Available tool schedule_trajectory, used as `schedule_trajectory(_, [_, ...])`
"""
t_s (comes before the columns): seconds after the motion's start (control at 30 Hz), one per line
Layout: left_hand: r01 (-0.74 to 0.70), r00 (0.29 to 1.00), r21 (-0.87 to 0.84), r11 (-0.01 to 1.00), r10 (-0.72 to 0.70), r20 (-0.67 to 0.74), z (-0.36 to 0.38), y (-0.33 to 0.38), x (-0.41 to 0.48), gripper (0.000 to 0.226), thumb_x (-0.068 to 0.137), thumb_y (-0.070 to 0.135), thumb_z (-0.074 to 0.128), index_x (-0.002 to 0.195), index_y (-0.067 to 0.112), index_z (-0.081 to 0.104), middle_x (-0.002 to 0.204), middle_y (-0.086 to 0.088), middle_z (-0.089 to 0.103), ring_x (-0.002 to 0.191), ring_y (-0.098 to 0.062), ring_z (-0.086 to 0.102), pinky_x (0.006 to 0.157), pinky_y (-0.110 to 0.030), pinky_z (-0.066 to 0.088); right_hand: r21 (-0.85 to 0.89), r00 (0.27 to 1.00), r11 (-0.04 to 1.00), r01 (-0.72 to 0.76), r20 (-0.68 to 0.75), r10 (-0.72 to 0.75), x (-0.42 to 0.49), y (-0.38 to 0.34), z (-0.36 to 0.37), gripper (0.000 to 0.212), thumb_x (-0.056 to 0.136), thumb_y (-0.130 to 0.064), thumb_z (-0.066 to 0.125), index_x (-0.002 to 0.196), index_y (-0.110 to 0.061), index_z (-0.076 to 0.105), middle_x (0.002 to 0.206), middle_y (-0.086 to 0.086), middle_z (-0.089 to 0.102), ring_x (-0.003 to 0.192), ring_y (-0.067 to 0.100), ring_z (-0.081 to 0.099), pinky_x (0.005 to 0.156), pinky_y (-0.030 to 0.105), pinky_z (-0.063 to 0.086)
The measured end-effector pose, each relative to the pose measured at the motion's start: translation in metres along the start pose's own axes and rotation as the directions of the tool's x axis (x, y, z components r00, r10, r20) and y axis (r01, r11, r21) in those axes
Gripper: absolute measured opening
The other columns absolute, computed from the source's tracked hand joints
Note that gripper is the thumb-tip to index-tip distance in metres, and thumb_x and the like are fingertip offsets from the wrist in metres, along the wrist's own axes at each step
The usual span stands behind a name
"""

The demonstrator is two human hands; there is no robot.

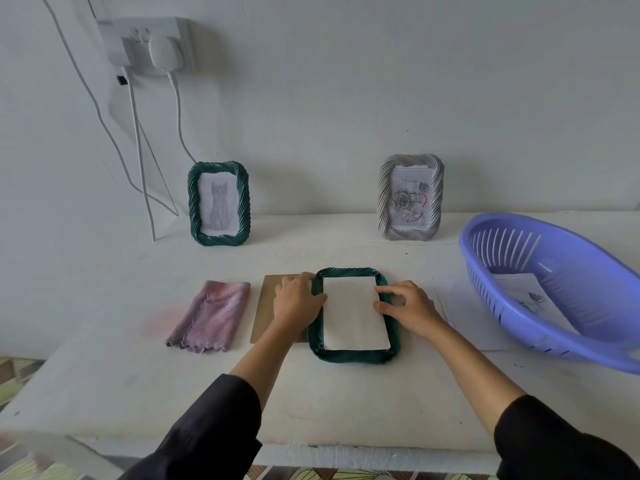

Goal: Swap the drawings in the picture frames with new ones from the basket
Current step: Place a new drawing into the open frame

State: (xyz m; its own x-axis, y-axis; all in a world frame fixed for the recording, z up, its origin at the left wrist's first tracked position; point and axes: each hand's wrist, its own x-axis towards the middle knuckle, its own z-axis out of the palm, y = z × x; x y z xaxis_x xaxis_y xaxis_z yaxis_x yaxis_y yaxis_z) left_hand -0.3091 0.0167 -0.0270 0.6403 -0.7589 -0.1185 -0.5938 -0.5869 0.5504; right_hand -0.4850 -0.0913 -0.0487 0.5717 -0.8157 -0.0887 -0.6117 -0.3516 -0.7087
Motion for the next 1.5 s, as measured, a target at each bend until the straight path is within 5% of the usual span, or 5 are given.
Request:
schedule_trajectory(0.27, [0.36, 0.929, 0.172, 0.917, -0.37, 0.029, -0.016, -0.019, 0.006, 0.063, 0.092, 0.032, 0.047, 0.144, 0.01, 0.02, 0.141, -0.02, 0.027, 0.129, -0.035, 0.031, 0.105, -0.042, 0.035, 0.02, 0.999, 1.0, 0.007, 0.039, -0.008, -0.007, 0.004, 0.0, 0.049, 0.071, -0.04, 0.076, 0.118, -0.037, 0.061, 0.134, -0.002, 0.042, 0.125, 0.018, 0.04, 0.11, 0.035, 0.029])
schedule_trajectory(0.7, [0.309, 0.942, 0.196, 0.93, -0.329, 0.073, -0.029, -0.03, 0.014, 0.094, 0.073, 0.044, 0.074, 0.141, 0.008, 0.02, 0.137, -0.021, 0.037, 0.126, -0.038, 0.04, 0.101, -0.046, 0.042, 0.037, 0.999, 0.999, 0.002, 0.047, -0.004, -0.009, 0.002, -0.001, 0.049, 0.071, -0.041, 0.076, 0.118, -0.037, 0.061, 0.136, -0.002, 0.04, 0.127, 0.017, 0.039, 0.11, 0.036, 0.028])
schedule_trajectory(0.93, [0.267, 0.959, -0.339, 0.902, -0.285, -0.002, -0.056, -0.023, 0.012, 0.063, 0.08, 0.006, 0.07, 0.128, 0.006, 0.029, 0.124, -0.021, 0.052, 0.106, -0.037, 0.058, 0.081, -0.042, 0.054, 0.177, 1.0, 0.984, 0.011, 0.008, -0.012, -0.008, -0.002, -0.003, 0.042, 0.078, -0.044, 0.068, 0.119, -0.037, 0.06, 0.127, -0.002, 0.05, 0.116, 0.013, 0.045, 0.109, 0.038, 0.033])
schedule_trajectory(1.33, [0.178, 0.971, -0.625, 0.76, -0.035, 0.235, -0.026, 0.038, -0.01, 0.075, 0.077, 0.011, 0.075, 0.137, 0.01, 0.03, 0.132, -0.015, 0.048, 0.112, -0.031, 0.056, 0.09, -0.039, 0.051, 0.514, 0.999, 0.857, -0.025, 0.04, 0.005, -0.019, -0.032, -0.008, 0.026, 0.089, -0.009, 0.058, 0.113, -0.005, 0.065, 0.049, -0.009, 0.057, 0.041, 0.002, 0.039, 0.048, 0.01, 0.036])
schedule_trajectory(1.5, [0.264, 0.933, -0.57, 0.778, -0.056, 0.355, -0.009, 0.034, -0.003, 0.062, 0.077, 0.014, 0.074, 0.128, 0.005, 0.039, 0.122, -0.015, 0.053, 0.108, -0.03, 0.057, 0.088, -0.039, 0.053, 0.533, 0.993, 0.838, -0.116, 0.05, 0.105, -0.024, -0.026, -0.013, 0.028, 0.088, -0.001, 0.058, 0.115, -0.002, 0.062, 0.064, -0.006, 0.06, 0.037, -0.006, 0.05, 0.042, 0.003, 0.035])
